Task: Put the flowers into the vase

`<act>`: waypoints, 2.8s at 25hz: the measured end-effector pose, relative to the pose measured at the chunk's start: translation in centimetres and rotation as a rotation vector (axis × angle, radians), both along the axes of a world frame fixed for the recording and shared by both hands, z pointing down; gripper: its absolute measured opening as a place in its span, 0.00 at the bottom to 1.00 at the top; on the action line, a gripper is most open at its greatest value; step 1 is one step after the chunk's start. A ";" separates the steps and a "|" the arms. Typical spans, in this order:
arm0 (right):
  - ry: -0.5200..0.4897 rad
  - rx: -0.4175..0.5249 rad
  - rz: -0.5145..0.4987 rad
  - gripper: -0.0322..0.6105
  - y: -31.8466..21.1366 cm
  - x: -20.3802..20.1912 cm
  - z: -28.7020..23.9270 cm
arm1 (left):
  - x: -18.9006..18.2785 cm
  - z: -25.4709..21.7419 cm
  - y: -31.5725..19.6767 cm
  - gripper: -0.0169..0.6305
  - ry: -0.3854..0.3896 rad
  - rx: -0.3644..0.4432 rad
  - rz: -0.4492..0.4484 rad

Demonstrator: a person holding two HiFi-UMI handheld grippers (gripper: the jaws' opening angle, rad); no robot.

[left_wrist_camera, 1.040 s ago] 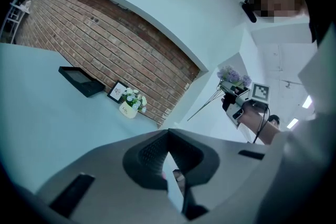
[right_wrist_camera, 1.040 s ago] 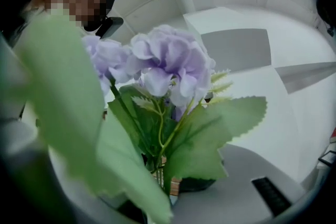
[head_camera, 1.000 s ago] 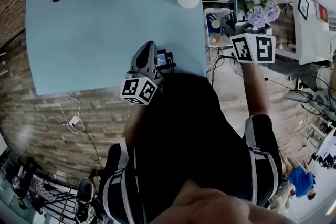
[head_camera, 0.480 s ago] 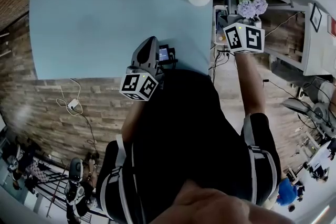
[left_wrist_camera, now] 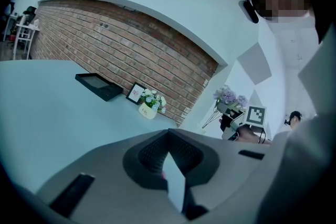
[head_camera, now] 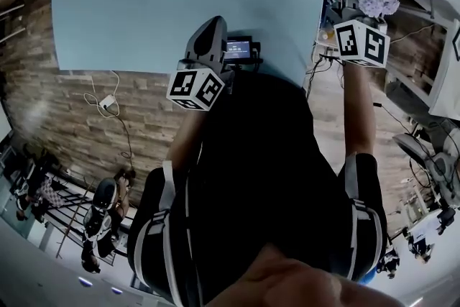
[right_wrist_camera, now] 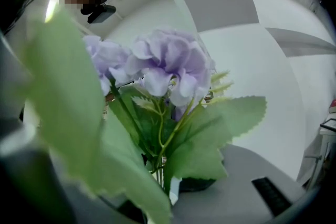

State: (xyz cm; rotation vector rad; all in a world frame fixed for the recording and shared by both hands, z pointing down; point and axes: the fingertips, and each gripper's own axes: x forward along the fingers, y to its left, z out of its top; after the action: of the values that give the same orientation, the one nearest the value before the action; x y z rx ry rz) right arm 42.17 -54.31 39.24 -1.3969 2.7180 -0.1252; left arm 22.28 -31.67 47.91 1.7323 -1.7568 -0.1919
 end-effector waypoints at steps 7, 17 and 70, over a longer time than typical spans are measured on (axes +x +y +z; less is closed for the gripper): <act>0.015 -0.045 -0.009 0.26 -0.4 -0.7 1.9 | 0.4 0.2 -0.3 0.05 0.007 -0.018 -0.009; 0.046 -0.081 -0.013 0.26 -0.6 -0.9 4.9 | 3.0 0.5 -1.3 0.05 0.032 -0.012 0.040; 0.052 -0.486 0.092 0.55 14.5 8.5 13.0 | 2.4 2.9 1.6 0.05 0.058 0.008 0.224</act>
State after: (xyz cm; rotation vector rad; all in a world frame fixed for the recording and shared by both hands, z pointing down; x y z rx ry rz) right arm 50.71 -39.85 52.19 -1.6478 2.7721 -0.7999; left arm 24.71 -30.03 50.81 1.8943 -1.5086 -0.1504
